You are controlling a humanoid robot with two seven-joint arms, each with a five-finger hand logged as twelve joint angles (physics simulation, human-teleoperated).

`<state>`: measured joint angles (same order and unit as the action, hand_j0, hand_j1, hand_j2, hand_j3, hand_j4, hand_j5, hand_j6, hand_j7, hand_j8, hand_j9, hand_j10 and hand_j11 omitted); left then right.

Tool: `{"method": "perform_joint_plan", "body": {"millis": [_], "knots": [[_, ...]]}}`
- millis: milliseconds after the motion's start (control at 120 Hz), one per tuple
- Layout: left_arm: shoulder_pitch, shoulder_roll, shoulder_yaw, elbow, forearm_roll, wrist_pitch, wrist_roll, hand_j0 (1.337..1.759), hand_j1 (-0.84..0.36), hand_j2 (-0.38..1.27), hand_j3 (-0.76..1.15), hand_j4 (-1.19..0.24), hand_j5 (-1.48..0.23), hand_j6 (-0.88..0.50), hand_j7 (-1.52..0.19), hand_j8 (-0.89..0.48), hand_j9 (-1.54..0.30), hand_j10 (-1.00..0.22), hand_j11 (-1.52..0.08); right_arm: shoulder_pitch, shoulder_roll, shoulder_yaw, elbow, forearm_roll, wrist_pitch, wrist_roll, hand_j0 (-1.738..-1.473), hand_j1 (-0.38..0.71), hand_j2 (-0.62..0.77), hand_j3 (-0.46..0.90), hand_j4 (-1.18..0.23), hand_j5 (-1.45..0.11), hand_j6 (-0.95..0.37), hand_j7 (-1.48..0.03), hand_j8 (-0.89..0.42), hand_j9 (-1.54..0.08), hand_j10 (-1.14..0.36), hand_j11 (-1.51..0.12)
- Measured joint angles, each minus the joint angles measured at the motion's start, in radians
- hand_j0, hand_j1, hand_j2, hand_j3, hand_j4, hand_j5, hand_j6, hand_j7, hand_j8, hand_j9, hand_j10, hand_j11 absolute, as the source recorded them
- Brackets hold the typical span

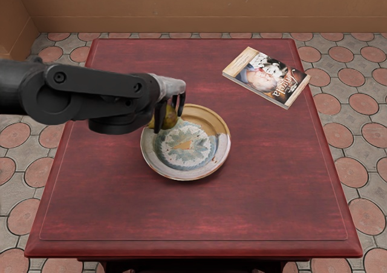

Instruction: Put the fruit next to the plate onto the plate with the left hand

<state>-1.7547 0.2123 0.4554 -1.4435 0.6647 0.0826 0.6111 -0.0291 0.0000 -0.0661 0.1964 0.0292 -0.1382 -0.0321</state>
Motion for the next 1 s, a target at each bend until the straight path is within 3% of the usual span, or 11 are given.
{"method": "perform_joint_plan", "body": {"millis": [250,408,558,750,1000], "knots": [[-0.01,-0.12,0.011,0.015,-0.019,0.012,0.0,1.655,-0.25,0.46,0.0,-0.7,-0.97,-0.51,-0.96,-0.56,-0.95,-0.71,-0.96,0.0,0.0,0.0,0.0,0.0,0.0,0.0,-1.658,-0.31,-0.01,0.0,-0.03,-0.04,-0.03,-0.04,-0.03,-0.04,-0.03,-0.04],[-0.008,-0.138,0.013,0.03,-0.019,0.016,0.0,1.655,-0.24,0.45,0.0,-0.7,-0.95,-0.5,-0.94,-0.57,-0.94,-0.7,-0.94,0.0,0.0,0.0,0.0,0.0,0.0,0.0,-1.658,-0.31,-0.01,0.0,-0.03,-0.04,-0.03,-0.04,-0.03,-0.04,-0.03,-0.04],[-0.002,-0.164,0.015,0.051,-0.021,0.021,0.0,1.656,-0.23,0.34,0.0,-0.61,-0.82,-0.49,-0.82,-0.53,-0.82,-0.62,-0.82,0.0,0.0,0.0,0.0,0.0,0.0,0.0,-1.658,-0.31,-0.01,0.0,-0.03,-0.04,-0.03,-0.04,-0.03,-0.04,-0.03,-0.04],[0.001,-0.174,0.015,0.075,-0.021,0.038,0.0,1.657,-0.06,0.16,0.0,-0.39,-0.52,-0.34,-0.52,-0.36,-0.51,-0.39,-0.51,0.0,0.0,0.0,0.0,0.0,0.0,0.0,-1.658,-0.31,-0.01,0.0,-0.03,-0.04,-0.03,-0.04,-0.03,-0.04,-0.03,-0.04],[0.001,-0.159,0.011,0.113,-0.089,0.033,0.0,1.658,0.22,0.05,0.0,-0.13,-0.17,-0.11,-0.17,-0.12,-0.17,-0.13,-0.17,0.0,0.0,0.0,0.0,0.0,0.0,0.0,-1.658,-0.31,-0.01,0.0,-0.03,-0.04,-0.03,-0.04,-0.03,-0.04,-0.03,-0.04]]}}
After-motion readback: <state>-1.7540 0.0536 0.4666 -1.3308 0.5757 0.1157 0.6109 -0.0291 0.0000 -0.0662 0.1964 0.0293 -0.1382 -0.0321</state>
